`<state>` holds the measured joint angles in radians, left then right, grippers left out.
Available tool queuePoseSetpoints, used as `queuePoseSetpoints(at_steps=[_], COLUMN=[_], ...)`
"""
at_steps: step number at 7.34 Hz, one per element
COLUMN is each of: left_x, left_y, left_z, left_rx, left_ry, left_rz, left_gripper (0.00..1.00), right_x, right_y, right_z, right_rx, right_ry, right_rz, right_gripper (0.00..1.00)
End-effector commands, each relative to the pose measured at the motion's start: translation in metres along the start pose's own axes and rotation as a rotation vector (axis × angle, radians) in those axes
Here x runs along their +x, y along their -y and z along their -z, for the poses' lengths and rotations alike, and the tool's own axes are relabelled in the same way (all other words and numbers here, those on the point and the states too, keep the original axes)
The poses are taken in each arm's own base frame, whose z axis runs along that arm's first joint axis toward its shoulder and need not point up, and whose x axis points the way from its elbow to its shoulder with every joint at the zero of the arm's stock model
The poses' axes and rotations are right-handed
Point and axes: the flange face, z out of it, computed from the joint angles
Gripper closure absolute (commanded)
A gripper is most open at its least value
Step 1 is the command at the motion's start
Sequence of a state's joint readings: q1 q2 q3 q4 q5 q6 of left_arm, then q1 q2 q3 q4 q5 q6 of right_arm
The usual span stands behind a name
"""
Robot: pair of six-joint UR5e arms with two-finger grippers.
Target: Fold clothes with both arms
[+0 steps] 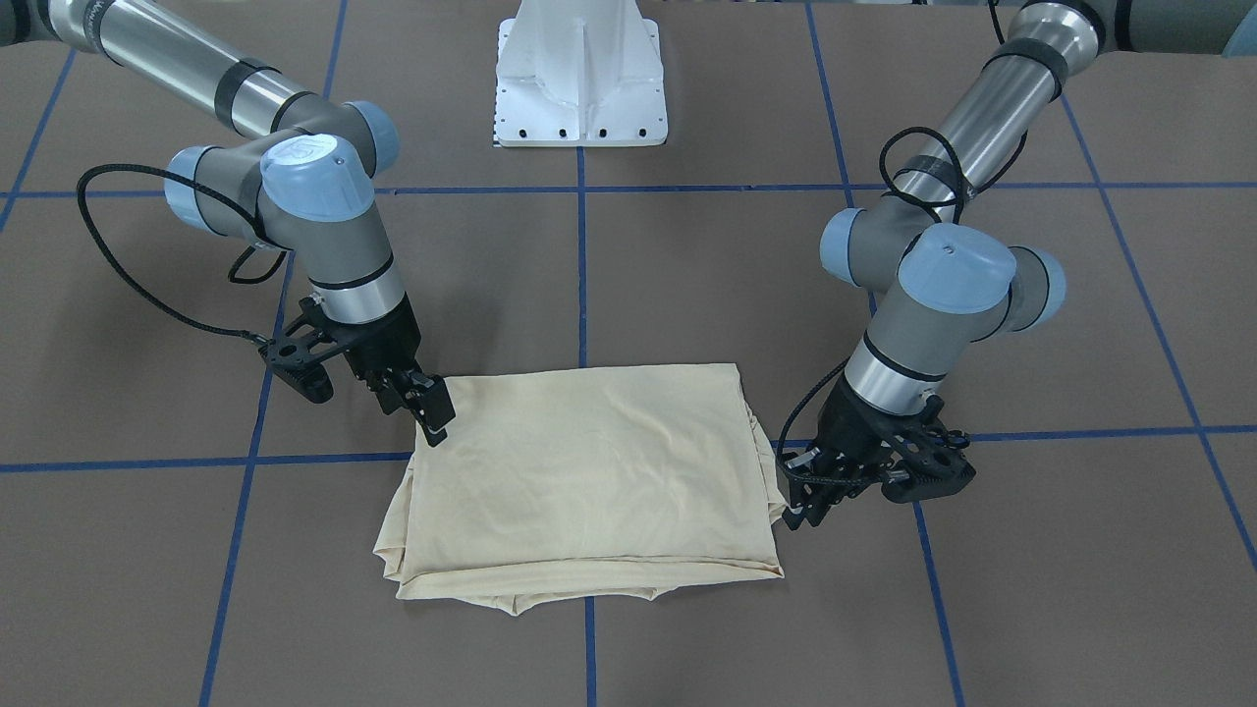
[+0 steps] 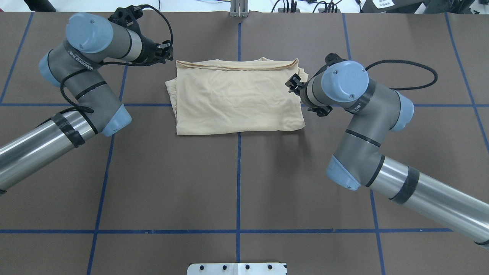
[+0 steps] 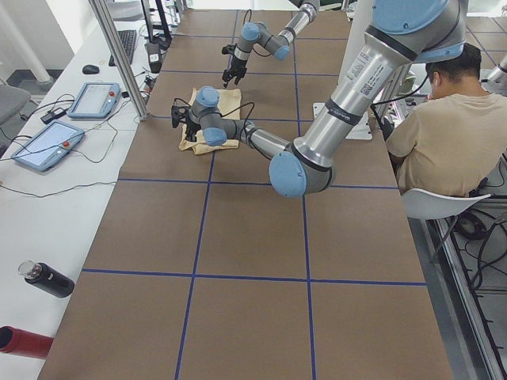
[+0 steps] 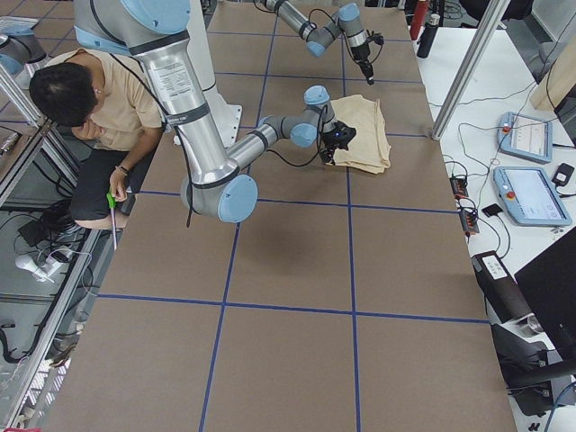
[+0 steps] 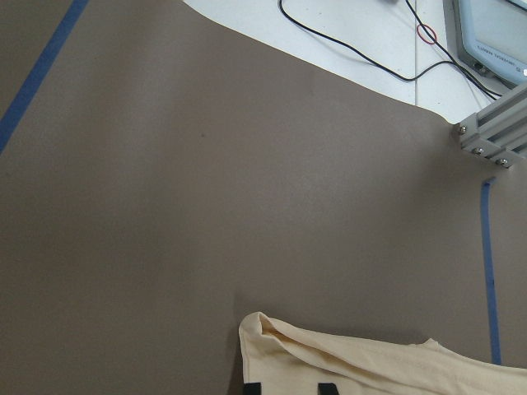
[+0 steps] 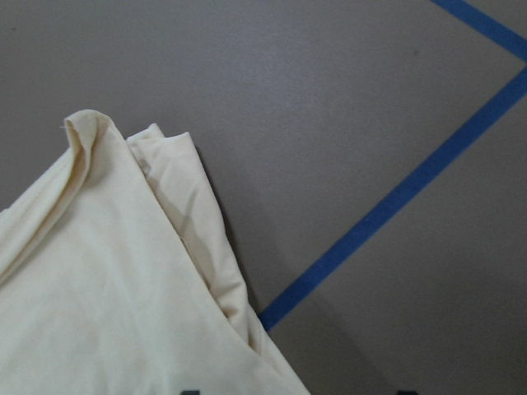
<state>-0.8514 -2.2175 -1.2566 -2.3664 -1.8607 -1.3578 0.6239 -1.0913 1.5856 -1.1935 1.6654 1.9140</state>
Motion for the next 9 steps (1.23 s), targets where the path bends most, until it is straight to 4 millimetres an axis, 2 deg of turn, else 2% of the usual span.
queuePoseSetpoints(at_steps=[1,2,3,4,5,7,8,9], left_x=[0.000,0.000,-0.001,-0.001,-0.001,-0.004,0.000,0.011], left_y=[-0.001,-0.001,-0.001,0.000,0.000,-0.001,-0.001,-0.002], left_z=[0.002,0.003,0.002,0.002,0.002,0.002,0.004,0.015], left_rx=[0.002,0.002,0.003,0.005,0.005,0.004,0.003,0.005], left_ry=[-0.003,-0.003,-0.002,-0.001,-0.001,0.001,-0.006,-0.033], left_rz=[-0.004,-0.004,-0.004,-0.004,-0.004,-0.003,-0.004,-0.003], left_gripper=[0.65,0.65,0.65,0.65,0.65,0.65,0.65,0.65], right_x=[0.008,0.015,0.012,0.015,0.014,0.032,0.034,0.078], right_y=[-0.017,-0.030,-0.032,-0.033,-0.034,-0.031,-0.041,-0.076], right_z=[-0.006,-0.011,-0.009,-0.003,0.007,0.046,0.081,0.127], right_rx=[-0.016,-0.027,-0.029,-0.036,-0.044,-0.083,-0.113,-0.170], right_ry=[-0.013,-0.027,-0.020,-0.013,0.002,0.042,0.073,0.037], right_rz=[-0.007,-0.013,-0.020,-0.012,-0.005,-0.001,-0.010,-0.020], right_gripper=[0.25,0.30,0.67,1.00,1.00,1.00,1.00,1.00])
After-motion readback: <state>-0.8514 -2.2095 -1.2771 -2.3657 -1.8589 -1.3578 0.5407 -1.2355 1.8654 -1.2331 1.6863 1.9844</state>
